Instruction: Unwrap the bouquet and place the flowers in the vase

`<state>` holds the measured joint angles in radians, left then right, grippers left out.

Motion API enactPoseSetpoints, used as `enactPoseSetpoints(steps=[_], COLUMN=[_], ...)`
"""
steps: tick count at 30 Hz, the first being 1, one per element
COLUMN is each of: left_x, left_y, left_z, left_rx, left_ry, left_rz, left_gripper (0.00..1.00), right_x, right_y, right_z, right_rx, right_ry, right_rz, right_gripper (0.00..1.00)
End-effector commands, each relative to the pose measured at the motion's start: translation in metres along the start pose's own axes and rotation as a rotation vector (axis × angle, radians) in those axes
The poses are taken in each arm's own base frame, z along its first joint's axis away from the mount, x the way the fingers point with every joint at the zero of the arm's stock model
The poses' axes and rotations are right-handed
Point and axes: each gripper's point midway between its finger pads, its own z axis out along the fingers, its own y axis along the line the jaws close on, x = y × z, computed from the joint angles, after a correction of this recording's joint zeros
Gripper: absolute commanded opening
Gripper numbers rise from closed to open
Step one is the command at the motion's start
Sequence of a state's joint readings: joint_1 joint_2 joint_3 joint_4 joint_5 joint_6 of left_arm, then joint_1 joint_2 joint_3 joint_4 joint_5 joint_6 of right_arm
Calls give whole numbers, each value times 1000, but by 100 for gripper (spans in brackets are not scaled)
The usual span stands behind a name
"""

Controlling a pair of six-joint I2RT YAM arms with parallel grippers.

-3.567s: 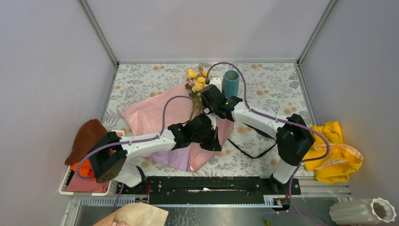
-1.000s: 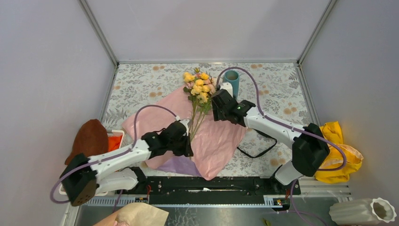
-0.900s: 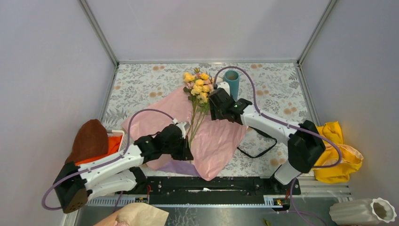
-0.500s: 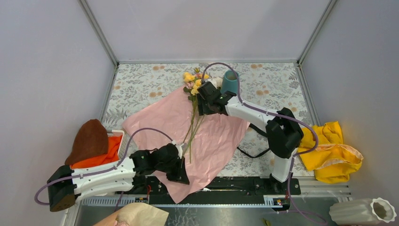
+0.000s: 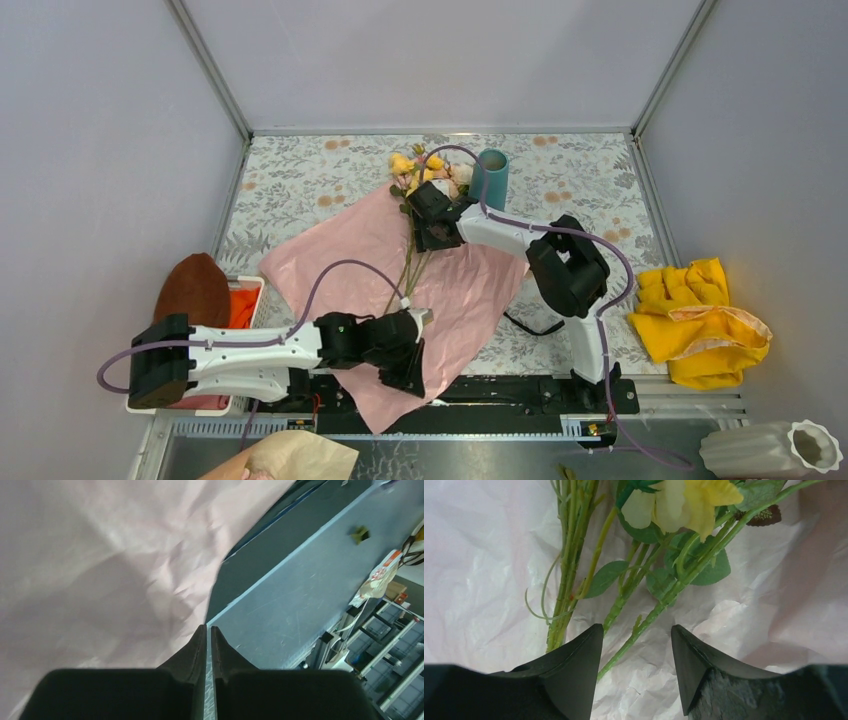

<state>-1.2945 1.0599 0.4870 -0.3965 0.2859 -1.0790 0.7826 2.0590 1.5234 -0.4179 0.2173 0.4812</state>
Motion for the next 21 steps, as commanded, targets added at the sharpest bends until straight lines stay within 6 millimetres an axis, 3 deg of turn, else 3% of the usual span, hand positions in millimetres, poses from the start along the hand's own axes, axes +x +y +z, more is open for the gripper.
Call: enactPoseSetpoints(steps=[1,6,14,17,21], left_x=[-36,-64,-121,-155,-191], left_y=[-22,-30,-45,-46,-25], left_z=[-13,-31,-77,-100,-120], left_rx=[-59,-157,-272,-297,-343], left_ry=[-124,-227,-500,-621,-713], left_rz=[127,173,156,103,-12], left_gripper=[12,11,12,14,14], right_x=[-12,-5,-7,-15,-22], right_y=[2,-1,7,11,9], right_z=[4,17,9,-4,-23], right_rx=[6,9,-49,-76,-91], right_ry=[-21,1,-8,-36,-70], right_rz=[39,49,56,66,68], right_gripper=[59,48,2,0,0])
